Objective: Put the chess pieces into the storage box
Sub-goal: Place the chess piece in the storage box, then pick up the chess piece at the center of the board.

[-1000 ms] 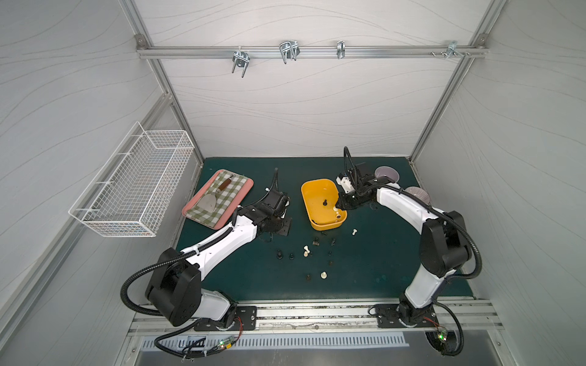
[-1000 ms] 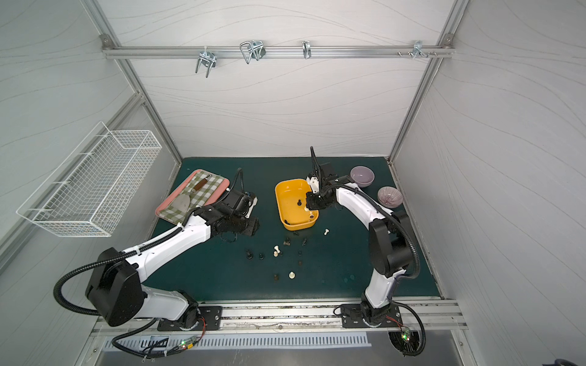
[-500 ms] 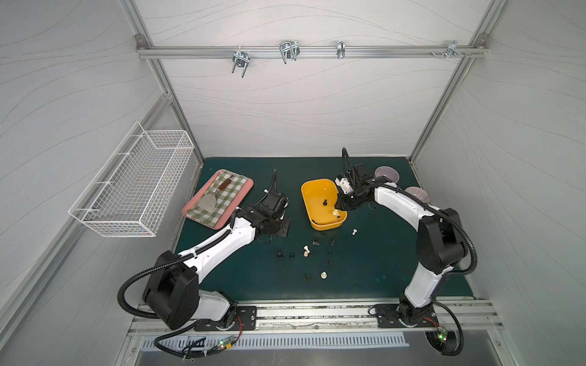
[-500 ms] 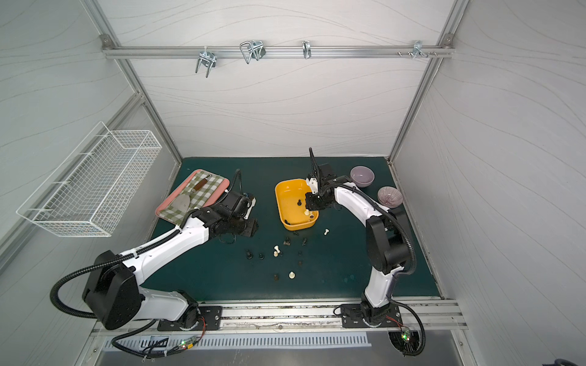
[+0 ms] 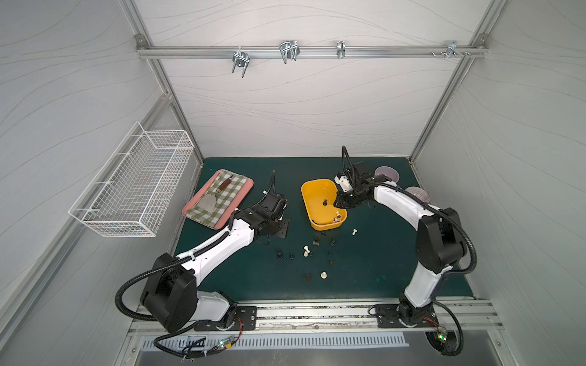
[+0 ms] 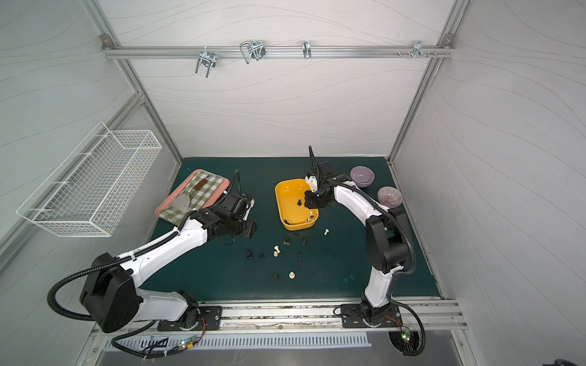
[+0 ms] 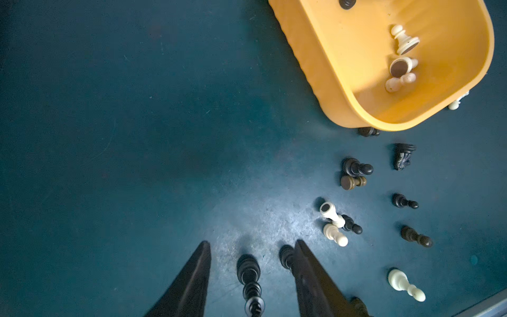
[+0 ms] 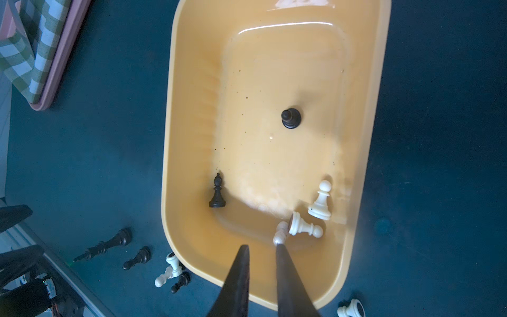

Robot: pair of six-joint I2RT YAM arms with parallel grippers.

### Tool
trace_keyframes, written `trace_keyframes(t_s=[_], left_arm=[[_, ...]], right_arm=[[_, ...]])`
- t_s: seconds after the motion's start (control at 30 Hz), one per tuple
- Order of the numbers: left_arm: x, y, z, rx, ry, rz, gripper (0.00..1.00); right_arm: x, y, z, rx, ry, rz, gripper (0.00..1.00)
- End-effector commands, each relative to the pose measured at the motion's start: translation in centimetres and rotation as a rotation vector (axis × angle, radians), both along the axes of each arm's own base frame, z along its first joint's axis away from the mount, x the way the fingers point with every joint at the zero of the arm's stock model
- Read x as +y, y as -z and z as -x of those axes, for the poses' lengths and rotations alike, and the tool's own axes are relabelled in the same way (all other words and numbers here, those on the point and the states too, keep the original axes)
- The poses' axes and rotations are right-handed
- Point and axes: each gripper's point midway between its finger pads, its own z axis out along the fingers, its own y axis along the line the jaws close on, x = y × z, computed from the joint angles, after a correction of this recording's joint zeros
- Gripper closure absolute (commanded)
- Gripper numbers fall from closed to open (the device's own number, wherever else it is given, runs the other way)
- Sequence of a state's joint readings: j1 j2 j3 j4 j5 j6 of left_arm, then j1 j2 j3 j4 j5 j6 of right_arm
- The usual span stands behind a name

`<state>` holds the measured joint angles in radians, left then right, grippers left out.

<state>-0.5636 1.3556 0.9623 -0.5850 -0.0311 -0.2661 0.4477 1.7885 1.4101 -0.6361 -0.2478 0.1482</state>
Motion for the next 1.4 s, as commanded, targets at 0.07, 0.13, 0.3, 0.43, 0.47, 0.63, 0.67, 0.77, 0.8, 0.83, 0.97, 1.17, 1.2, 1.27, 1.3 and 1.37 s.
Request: trace_keyframes(t_s=[0.07, 0.13, 0.3, 0.43, 0.47, 0.63, 0.67, 0.77, 0.8, 0.83, 0.97, 1.17, 1.2, 1.27, 1.3, 1.37], left_arm=[[0.7, -0.4, 0.2, -0.013, -0.029, -0.002, 0.49], [0.9, -0.3, 0.5, -0.005, -0.030, -0.005, 0.49], [1.6, -0.1, 1.1, 0.011, -0.050, -0.024, 0.49], [1.9, 0.2, 1.7, 0.024, -0.069, -0.021, 0.49], [2.1, 0.4, 1.8, 0.032, -0.073, -0.025, 0.49], [2.5, 1.1, 2.6, 0.076, -0.091, -0.043, 0.48], [2.7, 1.2, 2.8, 0.083, -0.096, -0.048, 0.48], [3.0, 1.2, 3.1, 0.094, -0.116, -0.051, 0.48], [3.1, 1.4, 3.2, 0.095, -0.124, -0.053, 0.47], [3.2, 1.5, 3.4, 0.098, -0.129, -0.051, 0.47], [3.4, 2.1, 4.0, 0.125, -0.142, -0.051, 0.47], [3.4, 3.1, 5.3, 0.163, -0.134, -0.064, 0.46], [3.4, 3.2, 5.4, 0.165, -0.132, -0.067, 0.45], [3.4, 3.4, 5.8, 0.167, -0.128, -0.073, 0.45], [3.3, 3.4, 5.9, 0.166, -0.128, -0.072, 0.45], [3.2, 3.8, 6.3, 0.171, -0.127, -0.065, 0.44]], right_arm=[[0.6, -2.1, 0.8, -0.037, -0.035, -0.017, 0.79], [0.5, -2.4, 1.1, -0.049, -0.039, -0.013, 0.79], [0.1, -2.7, 2.1, -0.052, -0.034, -0.024, 0.79], [-0.3, -2.9, 2.9, -0.056, -0.035, -0.021, 0.78], [-0.4, -2.9, 3.1, -0.056, -0.036, -0.021, 0.78], [-0.9, -3.7, 4.1, -0.071, -0.039, -0.022, 0.77], [-1.0, -3.8, 4.3, -0.073, -0.040, -0.024, 0.77], [-1.3, -3.8, 5.0, -0.073, -0.041, -0.034, 0.77], [-1.4, -3.7, 5.3, -0.069, -0.042, -0.034, 0.77], [-1.6, -3.7, 5.6, -0.066, -0.044, -0.033, 0.77], [-2.5, -3.4, 6.3, -0.056, -0.036, -0.028, 0.76], [-3.7, -3.0, 7.1, -0.047, -0.006, -0.029, 0.76], [-3.9, -2.9, 7.1, -0.045, 0.000, -0.028, 0.76], [-4.0, -2.6, 7.2, -0.035, 0.005, -0.024, 0.76], [-4.0, -2.5, 7.3, -0.030, 0.004, -0.023, 0.76], [-4.1, -2.5, 7.4, -0.027, 0.006, -0.024, 0.76]])
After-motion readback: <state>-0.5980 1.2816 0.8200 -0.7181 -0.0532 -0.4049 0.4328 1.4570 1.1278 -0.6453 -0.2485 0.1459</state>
